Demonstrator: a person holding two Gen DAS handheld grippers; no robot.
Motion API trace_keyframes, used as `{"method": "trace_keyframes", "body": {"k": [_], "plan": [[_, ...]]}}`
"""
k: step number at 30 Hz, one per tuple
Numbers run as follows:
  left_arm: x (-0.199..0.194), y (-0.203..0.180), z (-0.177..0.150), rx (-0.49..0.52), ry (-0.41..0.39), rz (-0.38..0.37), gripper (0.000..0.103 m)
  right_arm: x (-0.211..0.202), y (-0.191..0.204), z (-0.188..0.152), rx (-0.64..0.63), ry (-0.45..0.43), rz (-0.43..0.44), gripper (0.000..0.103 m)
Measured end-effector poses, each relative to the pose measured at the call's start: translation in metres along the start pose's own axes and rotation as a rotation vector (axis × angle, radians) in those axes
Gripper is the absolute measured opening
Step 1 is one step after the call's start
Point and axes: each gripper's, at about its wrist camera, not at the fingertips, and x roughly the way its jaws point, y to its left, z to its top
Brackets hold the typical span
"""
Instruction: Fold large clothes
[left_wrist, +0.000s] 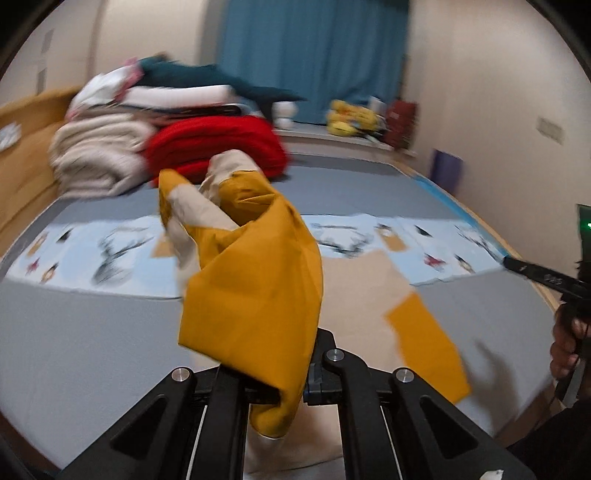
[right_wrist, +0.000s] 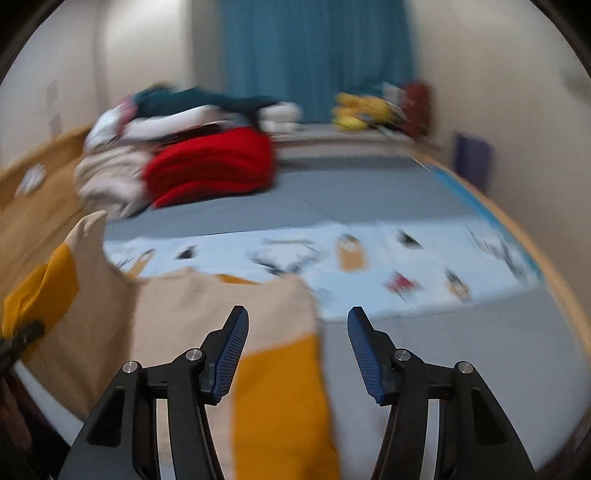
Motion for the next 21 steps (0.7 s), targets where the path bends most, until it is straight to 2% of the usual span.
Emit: {"method": "trace_keyframes", "body": {"k": [1,4,7,9,11,13,14,18,21], "plan": [[0.006,-0.026,0.002,0.040,0.011,-0.017,0.004,0.003,-0.013,-0.001,0.023,0.033,-0.017,0.055],[0.026,-0.089,0.000,0.150,0.058,-0.054,0.004,-0.006,-0.039,-0.004,0.036,0.002,-0.033,0.055],[0.048,-0.142,-0.012,0.243,0.131,-0.110,0.004,-0.002,-0.047,-0.011,0.031,0.037,-0.037,0.055],[0.065,-0.172,-0.026,0.299,0.203,-0.156,0.004,-0.002,-0.051,-0.015,0.028,0.043,-0.023,0.055],[0.086,-0.195,-0.043,0.355,0.309,-0.192,0.007,0.002,-0.053,-0.013,0.018,0.048,-0.011,0.055],[0.100,-0.203,-0.053,0.378,0.410,-0.216,0.014,0.000,-0.058,-0.016,0.025,0.064,0.022,0.055],[0.101,-0.201,-0.054,0.377,0.434,-0.226,0.020,0.003,-0.059,-0.017,0.047,0.081,0.062,0.055],[0.077,-0.169,-0.044,0.308,0.425,-0.339,0.050,0.013,-0.056,-0.022,0.109,0.140,0.188,0.055],[0.053,-0.136,-0.032,0.252,0.390,-0.396,0.051,0.025,-0.045,-0.027,0.124,0.196,0.261,0.055]]}}
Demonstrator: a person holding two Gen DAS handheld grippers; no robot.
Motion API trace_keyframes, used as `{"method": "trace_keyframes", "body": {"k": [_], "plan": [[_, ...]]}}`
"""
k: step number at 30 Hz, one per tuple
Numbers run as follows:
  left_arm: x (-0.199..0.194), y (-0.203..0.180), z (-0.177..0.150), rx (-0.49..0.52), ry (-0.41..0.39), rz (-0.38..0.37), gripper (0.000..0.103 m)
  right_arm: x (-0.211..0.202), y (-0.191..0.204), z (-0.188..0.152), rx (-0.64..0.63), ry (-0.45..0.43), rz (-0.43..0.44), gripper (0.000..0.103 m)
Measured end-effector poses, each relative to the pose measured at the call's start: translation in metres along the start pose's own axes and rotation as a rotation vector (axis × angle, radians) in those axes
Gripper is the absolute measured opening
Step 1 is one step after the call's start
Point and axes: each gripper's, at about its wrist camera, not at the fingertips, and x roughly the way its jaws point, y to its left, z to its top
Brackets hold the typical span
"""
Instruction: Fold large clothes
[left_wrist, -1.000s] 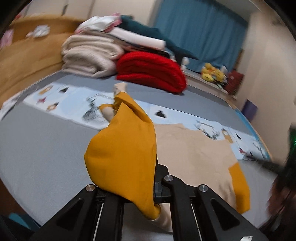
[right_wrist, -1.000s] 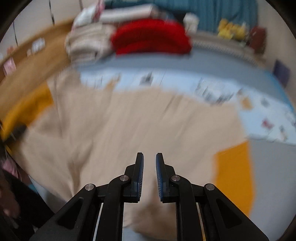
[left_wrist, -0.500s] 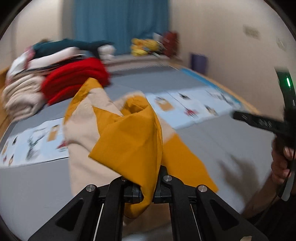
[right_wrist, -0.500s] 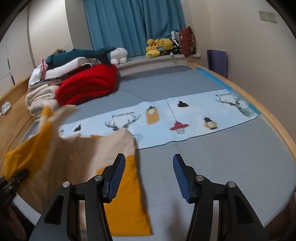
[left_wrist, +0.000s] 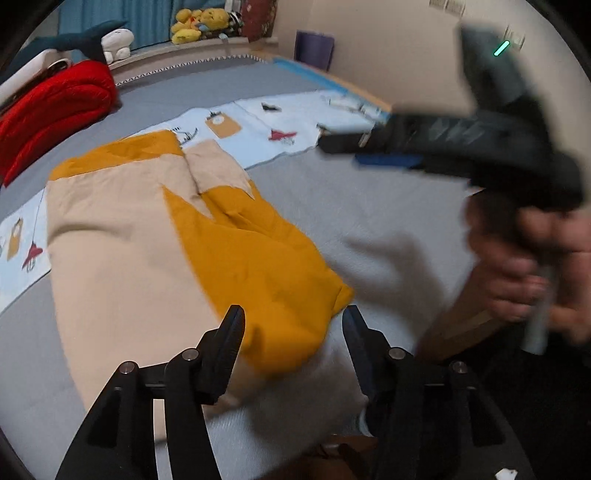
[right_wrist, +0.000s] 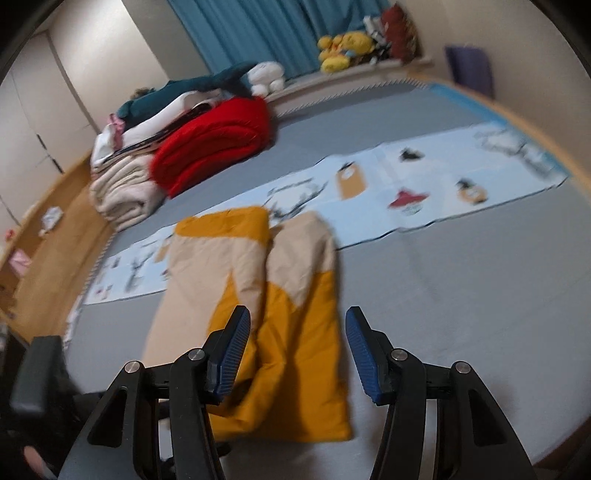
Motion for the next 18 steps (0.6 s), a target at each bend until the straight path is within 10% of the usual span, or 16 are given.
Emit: {"method": "trace_keyframes", "body": {"k": [7,12,16,18], "plan": [[-0.050,0.065,-0.032,-0.181,-0.093,0.105,0.051,0.044,0.031,-0.014,-0.037,0.165,0.097,0.055],[-0.050,0.105,-0.051,-0.337,-0.072,0.220,0.051,0.076,0.053,-0.039,-0.146,0.294,-0.008,0.054],[-0.043,0.121,-0.064,-0.419,-0.040,0.269,0.051,0.072,0.060,-0.046,-0.198,0.273,-0.012,0.005],[-0.038,0.131,-0.071,-0.470,-0.023,0.271,0.052,0.056,0.063,-0.045,-0.222,0.218,0.002,0.003]]}}
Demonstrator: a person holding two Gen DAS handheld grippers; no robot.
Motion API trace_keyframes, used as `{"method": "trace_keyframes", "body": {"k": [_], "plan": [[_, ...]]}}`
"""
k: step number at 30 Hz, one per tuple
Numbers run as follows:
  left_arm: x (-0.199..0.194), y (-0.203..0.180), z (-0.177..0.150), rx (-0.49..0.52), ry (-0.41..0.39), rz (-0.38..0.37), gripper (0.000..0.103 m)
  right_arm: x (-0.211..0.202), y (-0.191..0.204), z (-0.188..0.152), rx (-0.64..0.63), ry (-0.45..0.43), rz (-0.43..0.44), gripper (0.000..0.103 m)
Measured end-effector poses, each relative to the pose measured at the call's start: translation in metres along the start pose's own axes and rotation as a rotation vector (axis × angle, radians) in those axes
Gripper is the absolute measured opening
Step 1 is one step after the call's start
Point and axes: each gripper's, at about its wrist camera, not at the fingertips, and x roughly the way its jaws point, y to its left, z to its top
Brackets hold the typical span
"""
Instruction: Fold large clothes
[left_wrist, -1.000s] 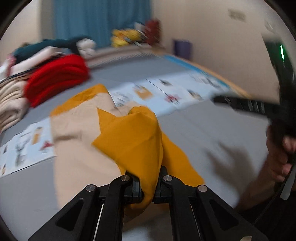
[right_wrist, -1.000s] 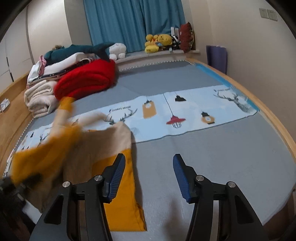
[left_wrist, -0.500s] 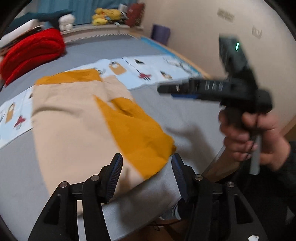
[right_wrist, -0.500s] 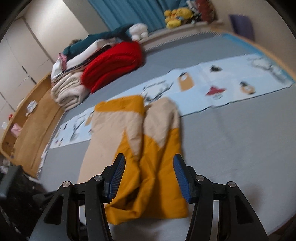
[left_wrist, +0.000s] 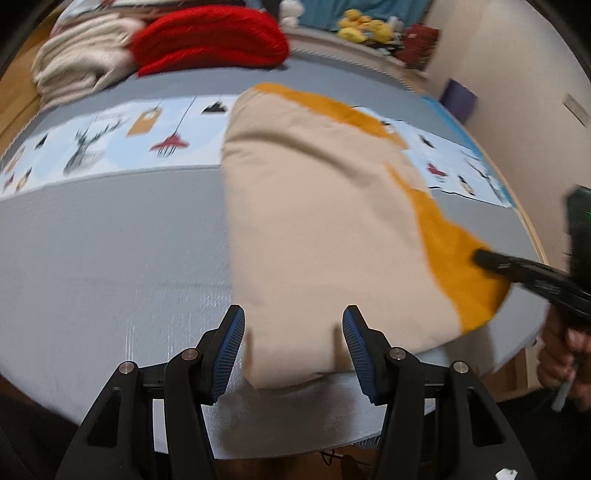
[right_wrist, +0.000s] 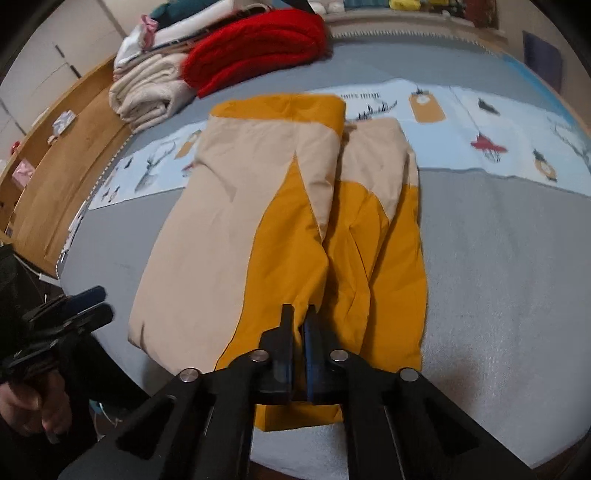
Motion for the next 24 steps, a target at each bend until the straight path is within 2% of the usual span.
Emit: {"method": "trace_keyframes", "body": {"k": [1,4,6,7,8,10,13,17,24], "plan": [[-0.001,0.005,-0.003,-0.019,0.008,-0.002,0.052,-0.011,0.000,0.000,-0.005,-0.043,0.011,0.003],[0.005,0.010,-0.007,-0.046,0.036,-0.019,0.052,-0.069,-0.013,0.002,0.060,-0.251,0.098,0.002],[0.011,0.007,-0.009,-0.036,0.053,-0.031,0.055,-0.084,-0.025,-0.001,0.090,-0.299,0.049,0.002],[0.016,0.004,-0.011,-0.026,0.062,-0.036,0.057,-0.082,-0.032,-0.001,0.103,-0.281,0.004,0.002],[0.022,0.001,-0.012,-0.018,0.078,-0.035,0.057,-0.072,-0.043,-0.003,0.128,-0.228,-0.044,0.002],[0.031,-0.004,-0.015,-0.007,0.106,-0.036,0.058,-0.038,-0.066,-0.009,0.200,-0.065,-0.138,0.002],[0.038,-0.009,-0.017,0.017,0.124,-0.015,0.059,-0.004,-0.084,-0.019,0.268,0.082,-0.172,0.002],[0.039,-0.012,-0.017,0.040,0.127,0.000,0.060,0.017,-0.086,-0.022,0.234,0.150,-0.215,0.002],[0.040,-0.013,-0.018,0.055,0.133,0.012,0.062,0.030,-0.088,-0.019,0.235,0.194,-0.242,0.002]]}}
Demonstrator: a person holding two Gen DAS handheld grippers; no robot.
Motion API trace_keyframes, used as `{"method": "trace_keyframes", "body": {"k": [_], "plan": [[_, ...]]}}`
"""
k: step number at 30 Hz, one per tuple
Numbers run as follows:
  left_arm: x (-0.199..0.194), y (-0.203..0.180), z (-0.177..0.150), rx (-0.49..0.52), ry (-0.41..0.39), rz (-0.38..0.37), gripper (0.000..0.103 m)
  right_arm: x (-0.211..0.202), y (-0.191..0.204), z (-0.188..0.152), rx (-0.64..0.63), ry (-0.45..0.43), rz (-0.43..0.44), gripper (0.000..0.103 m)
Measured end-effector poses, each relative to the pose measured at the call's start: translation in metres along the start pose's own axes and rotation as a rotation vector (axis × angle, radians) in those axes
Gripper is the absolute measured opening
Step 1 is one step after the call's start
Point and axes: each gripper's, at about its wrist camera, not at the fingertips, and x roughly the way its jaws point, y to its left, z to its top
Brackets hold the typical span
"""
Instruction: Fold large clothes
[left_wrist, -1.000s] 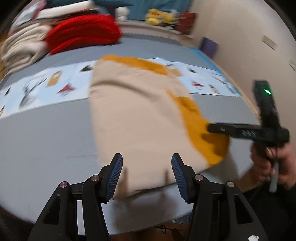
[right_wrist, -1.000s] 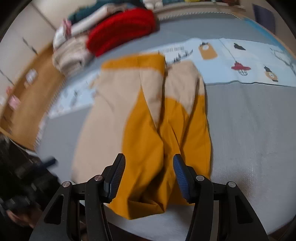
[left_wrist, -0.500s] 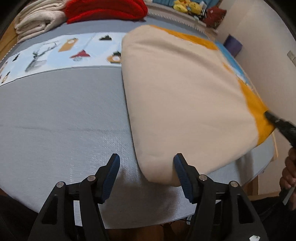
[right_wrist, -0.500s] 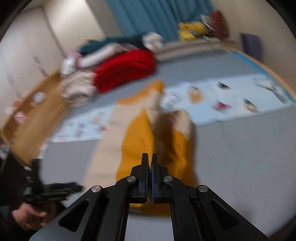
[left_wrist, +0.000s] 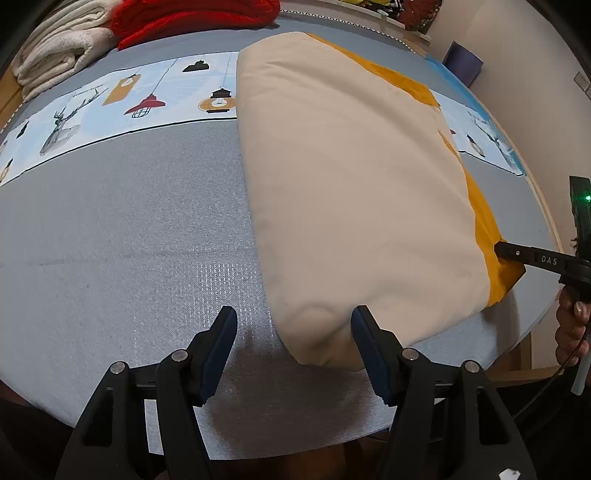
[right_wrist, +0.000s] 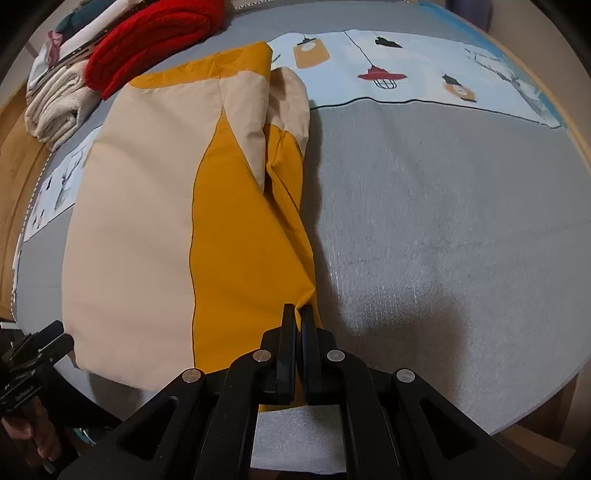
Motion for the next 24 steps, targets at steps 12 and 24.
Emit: {"method": "trace_keyframes", "body": {"k": [12,24], "plan": [[0.020,0.006,-0.005,0.019,0.061,-0.022,0.071,0.024,0.003,-0.005,-0.025,0.129,-0.001,0.038],[0.016,0.067,0.090,-0.174,0.021,-0.300,0.067,0.015,-0.005,0.023,0.060,0.043,0.075,0.051]]}}
